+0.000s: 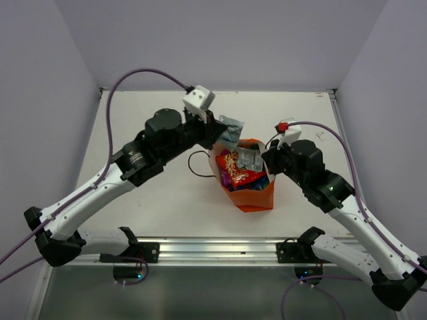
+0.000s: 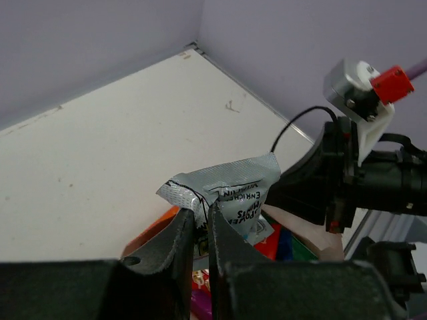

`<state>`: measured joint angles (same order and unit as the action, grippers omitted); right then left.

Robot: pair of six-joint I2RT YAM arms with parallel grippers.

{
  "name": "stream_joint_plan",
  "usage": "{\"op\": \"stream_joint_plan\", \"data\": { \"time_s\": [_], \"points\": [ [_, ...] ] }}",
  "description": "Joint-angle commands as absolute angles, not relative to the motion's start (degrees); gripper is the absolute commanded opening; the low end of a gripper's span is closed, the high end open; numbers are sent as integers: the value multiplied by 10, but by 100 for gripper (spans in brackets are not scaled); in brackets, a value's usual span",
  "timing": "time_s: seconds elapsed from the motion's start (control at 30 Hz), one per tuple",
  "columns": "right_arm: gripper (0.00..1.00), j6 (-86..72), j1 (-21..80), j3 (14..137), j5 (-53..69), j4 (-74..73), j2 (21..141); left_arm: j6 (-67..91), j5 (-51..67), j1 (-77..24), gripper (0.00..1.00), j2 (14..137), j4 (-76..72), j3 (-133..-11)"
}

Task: Place the snacks into the paper bag
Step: Place the snack in the paper bag.

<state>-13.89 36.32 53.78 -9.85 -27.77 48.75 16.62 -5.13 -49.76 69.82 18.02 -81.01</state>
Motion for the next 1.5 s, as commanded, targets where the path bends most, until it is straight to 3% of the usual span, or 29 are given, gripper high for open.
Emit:
{"op": "stream_joint_plan", "data": {
  "time_s": [0.0, 0.33, 0.7, 1.03, 1.33, 1.47],
  "points": [
    [0, -143, 364, 568, -121, -280, 489, 103, -98, -560, 0, 740, 202, -845],
    [0, -147, 365, 580, -137, -287, 506, 103, -207, -691, 0, 857, 331, -928],
    [0, -149, 364, 589, -138, -287, 519, 138, -283, -764, 0, 941, 431, -975],
    [0, -156, 364, 580, -147, -288, 510, 135, -280, -801, 1, 962, 400, -941],
    [0, -158, 365, 577, -154, -286, 510, 84, -224, -830, 8, 936, 331, -895],
    [0, -159, 363, 577, -165, -291, 512, 85, -254, -829, 10, 906, 317, -861]
  ]
}}
